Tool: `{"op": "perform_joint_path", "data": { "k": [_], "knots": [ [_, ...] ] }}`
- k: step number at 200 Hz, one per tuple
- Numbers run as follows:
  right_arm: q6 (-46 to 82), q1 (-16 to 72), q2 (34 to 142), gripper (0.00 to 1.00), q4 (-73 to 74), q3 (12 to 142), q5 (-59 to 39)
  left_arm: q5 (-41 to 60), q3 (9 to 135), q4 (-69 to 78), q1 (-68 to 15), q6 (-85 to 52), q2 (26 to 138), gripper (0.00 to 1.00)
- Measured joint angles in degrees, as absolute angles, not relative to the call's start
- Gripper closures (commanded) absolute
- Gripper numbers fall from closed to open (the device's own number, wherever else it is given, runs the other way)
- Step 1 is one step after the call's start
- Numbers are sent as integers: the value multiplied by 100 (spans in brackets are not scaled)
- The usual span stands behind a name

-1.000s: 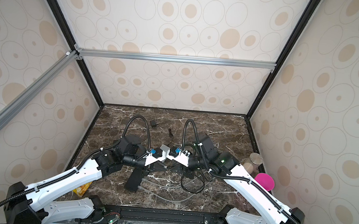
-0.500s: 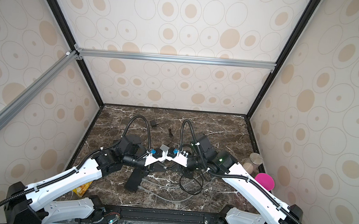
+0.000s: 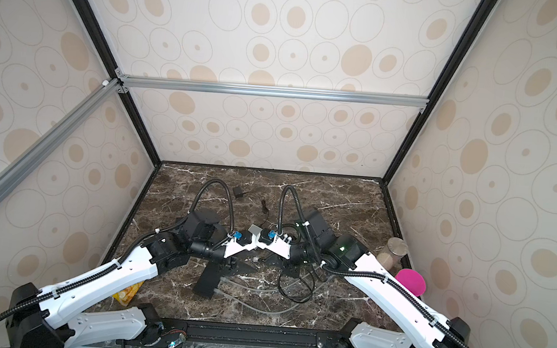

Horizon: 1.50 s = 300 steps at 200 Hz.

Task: Insert the plug into the switch port

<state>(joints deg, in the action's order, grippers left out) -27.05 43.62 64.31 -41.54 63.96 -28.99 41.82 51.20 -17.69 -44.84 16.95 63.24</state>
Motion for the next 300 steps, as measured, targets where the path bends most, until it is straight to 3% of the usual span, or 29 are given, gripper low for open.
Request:
{"op": "perform_joint_path", "data": {
  "k": [90, 118, 154, 193, 253, 274, 300],
  "knots": [
    [-2010, 3852, 6246, 100, -3959, 6396, -3035, 4215, 4700, -1496, -4042, 1540, 5463, 49],
    [-1594, 3385, 6217, 100, -3656, 6394, -3428, 4388, 4364, -1140, -3411, 1002, 5312, 38],
    [-1208, 2829, 6401, 100, -3352, 6600, -3201, 4108, 4086, -532, -2838, 104, 5371, 33],
    [-1094, 2029, 7166, 100, -2921, 7789, -2440, 3387, 4014, -56, -2692, -274, 5784, 31],
    [-2091, 1953, 8429, 100, -3151, 10643, -1041, 2853, 5212, 8, -2416, -366, 7284, 32],
    [-2126, 1953, 8315, 100, -3122, 10359, -1028, 2862, 5577, 156, -2364, -364, 7669, 35],
    [-1885, 1959, 7839, 100, -2797, 8750, -1175, 2952, 5513, 353, -2281, -364, 7911, 35]
  ]
}}
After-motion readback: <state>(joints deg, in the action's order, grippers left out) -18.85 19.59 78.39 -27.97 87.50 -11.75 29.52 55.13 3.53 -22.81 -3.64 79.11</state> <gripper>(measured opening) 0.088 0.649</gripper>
